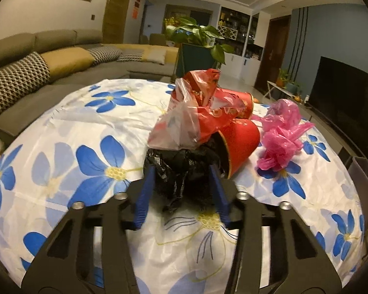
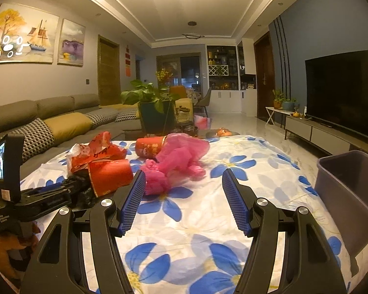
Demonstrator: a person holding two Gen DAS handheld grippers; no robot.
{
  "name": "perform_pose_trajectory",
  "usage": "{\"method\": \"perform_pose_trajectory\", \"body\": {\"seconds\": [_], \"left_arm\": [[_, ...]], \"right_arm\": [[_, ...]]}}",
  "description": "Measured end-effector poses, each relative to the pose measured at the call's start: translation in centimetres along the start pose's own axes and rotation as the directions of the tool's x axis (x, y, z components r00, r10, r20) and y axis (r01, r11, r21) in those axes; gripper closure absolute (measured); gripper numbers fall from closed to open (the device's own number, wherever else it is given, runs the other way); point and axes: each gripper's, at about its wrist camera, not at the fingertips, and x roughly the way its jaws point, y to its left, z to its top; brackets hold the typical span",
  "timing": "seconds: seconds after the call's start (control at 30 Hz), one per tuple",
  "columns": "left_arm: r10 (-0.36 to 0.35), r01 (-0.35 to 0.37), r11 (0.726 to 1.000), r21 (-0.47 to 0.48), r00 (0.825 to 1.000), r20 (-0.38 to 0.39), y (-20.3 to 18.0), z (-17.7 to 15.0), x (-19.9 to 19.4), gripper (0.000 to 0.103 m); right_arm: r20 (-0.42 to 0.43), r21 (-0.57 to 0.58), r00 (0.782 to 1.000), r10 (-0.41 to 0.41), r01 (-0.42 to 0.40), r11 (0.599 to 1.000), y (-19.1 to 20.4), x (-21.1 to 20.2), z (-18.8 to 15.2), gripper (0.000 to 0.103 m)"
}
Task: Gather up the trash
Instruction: 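Close the left tool on the black plastic bag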
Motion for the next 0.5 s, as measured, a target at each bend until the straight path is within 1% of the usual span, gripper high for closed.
{"method": "perform_pose_trajectory", "body": {"seconds": [0.03,0.07,0.1,0.17,0.23,0.37,0.5], "left_arm": [[-0.006,0.006,1.0,-0.002,1.0,-0.001,-0.1,0.0,0.0,0.073],[-0.016,0.016,1.0,-0.006,1.0,-0.001,-0.1,-0.1,-0.1,0.079],[-0.026,0.026,1.0,-0.008,1.0,-0.001,-0.3,-0.2,-0.2,0.089],[-0.048,0.048,0.999,-0.011,0.999,0.002,-0.5,-0.3,-0.5,0.1],[-0.077,0.078,0.997,-0.01,0.997,0.012,-1.0,-0.3,-1.1,0.103],[-0.151,0.151,0.988,0.005,0.988,0.04,-2.1,-0.2,-2.8,0.103],[-0.185,0.183,0.982,0.037,0.98,0.077,-2.6,-0.1,-4.8,0.103]], "right_arm": [[-0.002,-0.003,1.0,0.003,-0.004,1.0,0.2,0.1,0.0,0.039],[-0.004,-0.005,1.0,0.006,-0.006,1.0,0.4,0.1,-0.1,0.039],[-0.007,-0.009,1.0,0.009,-0.009,1.0,0.6,0.2,-0.1,0.039],[-0.014,-0.016,1.0,0.015,-0.016,1.0,1.1,0.4,-0.2,0.039],[-0.016,-0.024,1.0,0.017,-0.017,1.0,1.5,0.5,-0.3,0.039],[-0.019,-0.03,1.0,0.018,-0.018,0.999,2.0,0.5,-0.4,0.039],[-0.023,-0.037,1.0,0.02,-0.021,0.999,2.3,0.6,-0.3,0.039]]}}
